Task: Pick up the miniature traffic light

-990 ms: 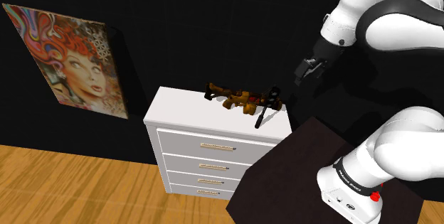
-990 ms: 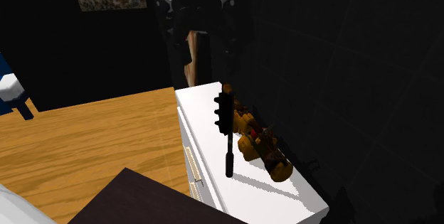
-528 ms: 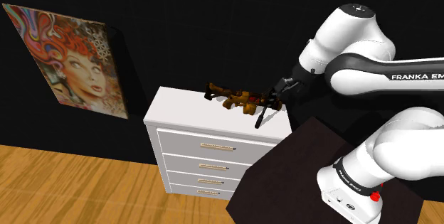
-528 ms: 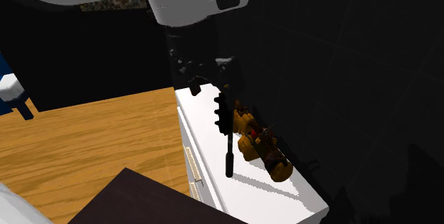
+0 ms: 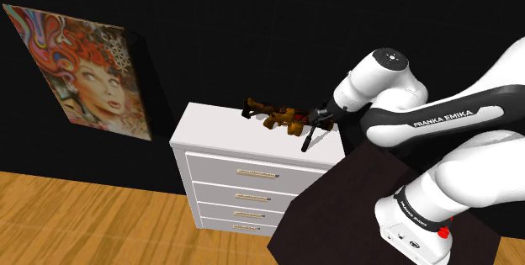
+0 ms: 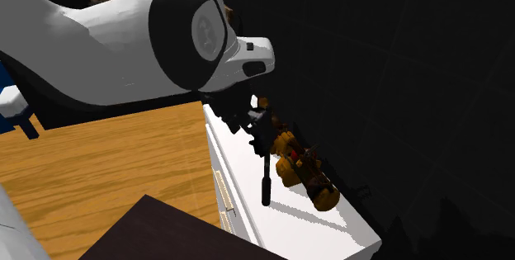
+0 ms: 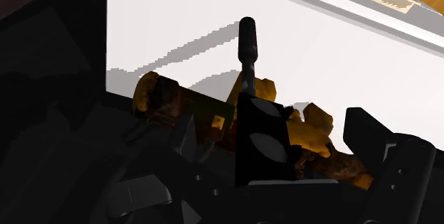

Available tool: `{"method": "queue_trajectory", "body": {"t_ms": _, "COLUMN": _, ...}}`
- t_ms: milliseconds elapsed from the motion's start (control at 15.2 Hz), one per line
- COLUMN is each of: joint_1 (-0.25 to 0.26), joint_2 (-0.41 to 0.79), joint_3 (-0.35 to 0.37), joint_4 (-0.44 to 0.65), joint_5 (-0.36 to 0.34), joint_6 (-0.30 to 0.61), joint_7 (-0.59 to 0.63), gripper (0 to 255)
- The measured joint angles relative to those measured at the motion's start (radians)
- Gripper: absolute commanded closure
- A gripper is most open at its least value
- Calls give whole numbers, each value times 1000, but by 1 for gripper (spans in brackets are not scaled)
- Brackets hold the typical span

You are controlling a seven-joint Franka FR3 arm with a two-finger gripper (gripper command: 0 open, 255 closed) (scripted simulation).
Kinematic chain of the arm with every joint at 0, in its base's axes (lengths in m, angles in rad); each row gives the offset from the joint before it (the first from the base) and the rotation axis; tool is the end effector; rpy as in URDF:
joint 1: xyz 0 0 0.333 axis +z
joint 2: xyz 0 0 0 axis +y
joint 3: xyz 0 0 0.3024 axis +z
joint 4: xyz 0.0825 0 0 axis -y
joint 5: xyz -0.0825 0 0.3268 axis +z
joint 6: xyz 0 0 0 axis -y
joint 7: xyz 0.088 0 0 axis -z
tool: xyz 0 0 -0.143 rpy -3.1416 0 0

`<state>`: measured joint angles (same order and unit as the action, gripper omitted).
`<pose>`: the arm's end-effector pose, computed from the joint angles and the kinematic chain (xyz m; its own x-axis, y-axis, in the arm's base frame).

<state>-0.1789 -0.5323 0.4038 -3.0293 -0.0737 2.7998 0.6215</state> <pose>0.3016 0.0494 0.3026 0.8860 -0.3179 0.3375 -0.3552 -0.9332 0.0536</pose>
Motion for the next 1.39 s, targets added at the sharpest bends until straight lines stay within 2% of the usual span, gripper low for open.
{"method": "queue_trajectory", "body": {"t_ms": 330, "joint_1": -104, "joint_2": 108, "joint_3": 88, "joint_4": -6, "joint_5": -60, "joint_6": 128, "joint_7": 59, "gripper": 0}}
{"method": "queue_trajectory", "body": {"t_ms": 396, "joint_1": -111, "joint_2": 114, "joint_3": 95, "joint_4": -8, "joint_5": -64, "joint_6": 135, "joint_7": 64, "gripper": 0}}
{"method": "queue_trajectory", "body": {"t_ms": 462, "joint_1": -116, "joint_2": 118, "joint_3": 98, "joint_4": -8, "joint_5": -67, "joint_6": 141, "joint_7": 66, "gripper": 255}}
{"method": "queue_trajectory", "body": {"t_ms": 1122, "joint_1": -122, "joint_2": 122, "joint_3": 102, "joint_4": -8, "joint_5": -70, "joint_6": 146, "joint_7": 68, "gripper": 255}}
{"method": "queue_trajectory", "body": {"t_ms": 1386, "joint_1": -48, "joint_2": 59, "joint_3": 40, "joint_4": -5, "joint_5": -30, "joint_6": 74, "joint_7": 31, "gripper": 255}}
